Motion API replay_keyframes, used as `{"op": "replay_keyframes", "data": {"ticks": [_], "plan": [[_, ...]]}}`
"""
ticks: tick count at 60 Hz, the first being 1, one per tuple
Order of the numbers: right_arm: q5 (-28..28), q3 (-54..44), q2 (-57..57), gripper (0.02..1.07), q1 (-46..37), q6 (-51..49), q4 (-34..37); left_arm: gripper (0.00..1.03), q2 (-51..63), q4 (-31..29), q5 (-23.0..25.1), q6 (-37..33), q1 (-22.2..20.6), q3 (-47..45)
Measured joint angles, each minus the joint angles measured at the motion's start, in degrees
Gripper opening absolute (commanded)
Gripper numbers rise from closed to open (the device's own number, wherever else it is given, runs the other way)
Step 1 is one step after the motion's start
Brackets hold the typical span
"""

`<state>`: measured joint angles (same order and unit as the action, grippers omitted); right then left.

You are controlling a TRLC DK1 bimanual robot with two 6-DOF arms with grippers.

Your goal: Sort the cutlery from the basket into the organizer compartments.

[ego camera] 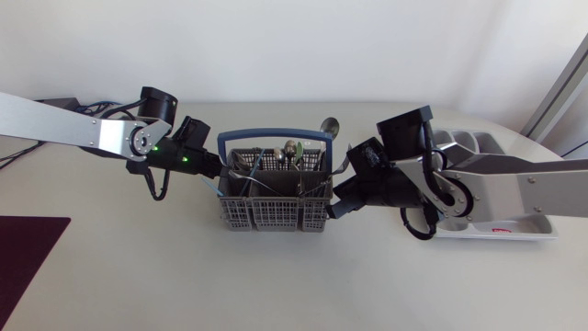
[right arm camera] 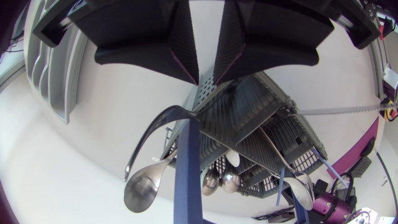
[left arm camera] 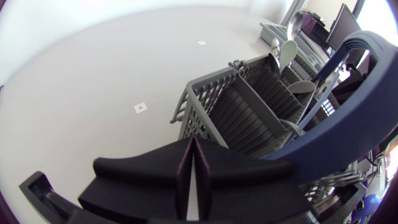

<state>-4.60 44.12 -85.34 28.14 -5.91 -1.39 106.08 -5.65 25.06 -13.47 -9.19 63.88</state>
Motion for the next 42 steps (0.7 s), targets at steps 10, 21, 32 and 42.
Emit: {"op": "replay_keyframes", "data": {"ticks": [10, 21, 32, 42], "plan": [[0.7, 1.2, -2.4, 0.26, 0.0, 0.2, 0.1, 0.04, 0.6, 0.0, 0.0, 0.0, 0.0, 1.1], [1.7, 1.6, -3.1, 0.26, 0.0, 0.2, 0.0, 0.09, 0.6, 0.0, 0.0, 0.0, 0.1, 1.1], [1.7, 1.6, -3.0, 0.26, 0.0, 0.2, -0.2, 0.09, 0.0, 0.0, 1.1, -1.4, 1.5, -1.5], [2.2, 1.6, -2.3, 0.26, 0.1, 0.2, -0.3, 0.09, -3.1, 0.0, 1.1, -2.9, 2.3, -6.5]]}}
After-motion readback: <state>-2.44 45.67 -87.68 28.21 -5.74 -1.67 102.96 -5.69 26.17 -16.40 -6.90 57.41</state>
